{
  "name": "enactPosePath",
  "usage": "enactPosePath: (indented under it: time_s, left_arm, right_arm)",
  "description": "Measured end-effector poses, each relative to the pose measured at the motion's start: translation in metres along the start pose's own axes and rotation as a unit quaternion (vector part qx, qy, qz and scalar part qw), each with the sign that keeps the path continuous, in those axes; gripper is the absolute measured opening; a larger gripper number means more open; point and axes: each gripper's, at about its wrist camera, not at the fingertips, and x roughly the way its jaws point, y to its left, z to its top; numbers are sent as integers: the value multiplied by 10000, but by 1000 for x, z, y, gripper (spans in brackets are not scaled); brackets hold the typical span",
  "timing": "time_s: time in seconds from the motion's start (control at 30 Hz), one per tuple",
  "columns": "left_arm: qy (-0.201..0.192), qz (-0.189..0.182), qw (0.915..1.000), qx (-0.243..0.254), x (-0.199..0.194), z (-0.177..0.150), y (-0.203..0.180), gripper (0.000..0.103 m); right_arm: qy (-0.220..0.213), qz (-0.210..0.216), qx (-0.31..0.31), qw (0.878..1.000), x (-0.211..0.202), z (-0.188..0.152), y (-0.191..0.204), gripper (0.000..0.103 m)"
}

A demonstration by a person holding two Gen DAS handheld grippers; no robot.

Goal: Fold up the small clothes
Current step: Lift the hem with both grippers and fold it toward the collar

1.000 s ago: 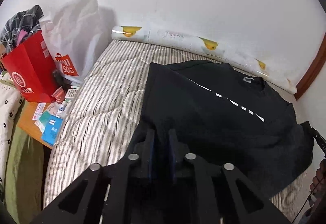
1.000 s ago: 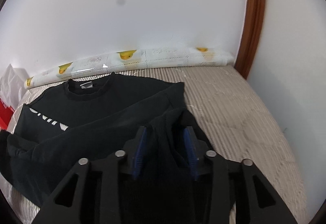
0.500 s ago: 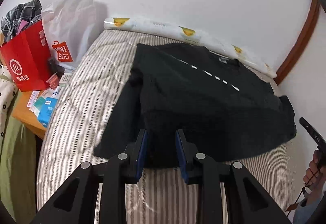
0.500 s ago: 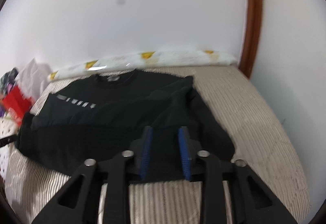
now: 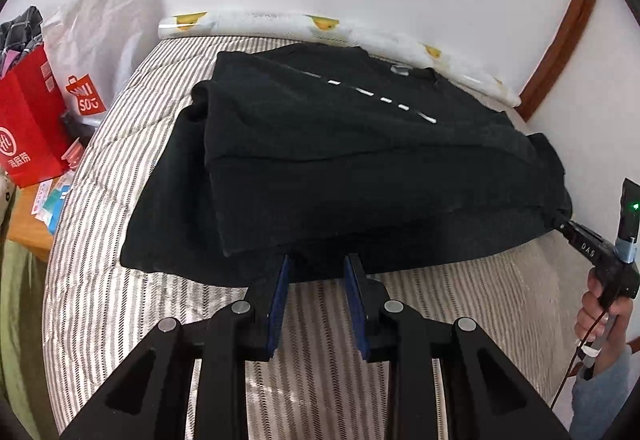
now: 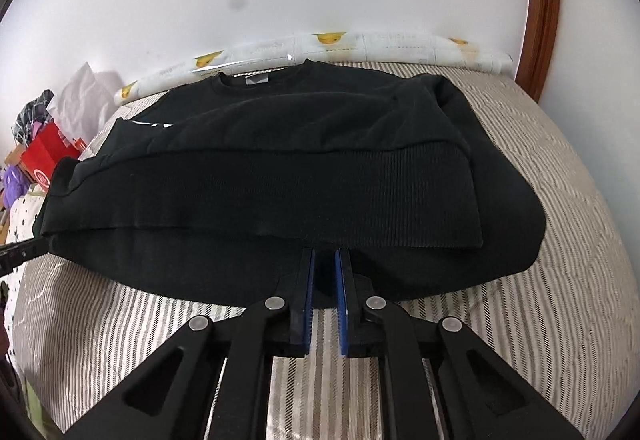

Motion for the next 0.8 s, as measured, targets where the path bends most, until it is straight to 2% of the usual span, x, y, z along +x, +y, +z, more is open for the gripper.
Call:
enactPosePath:
  time_s: [0.23, 0.4, 0.5, 0.57, 0.67, 0.8]
  left_arm:
    - [90, 92, 9997, -186, 11, 1, 11, 27]
    - [81, 214, 9997, -107, 21, 7, 7, 26]
    - [5, 187, 9998, 8, 24, 15, 4, 19]
    - [-92, 154, 9998, 25, 24, 21, 3, 9]
    - [-264, 285, 9992, 71, 25, 34, 1, 8]
    - [-352, 281, 9989, -92, 37, 55, 8, 7]
  right_arm:
    - [71, 1, 166, 9998, 15, 5, -7, 6]
    - [49, -92, 130, 9999, 19, 9, -5, 6]
    - [7, -99, 151, 9998, 21, 14, -6, 6]
    - [-23, -85, 191, 9998, 23, 18, -8, 6]
    - [-31, -90, 219, 9997, 27, 29, -11, 6]
    - [-102, -142, 188, 9997, 36, 48, -12, 6]
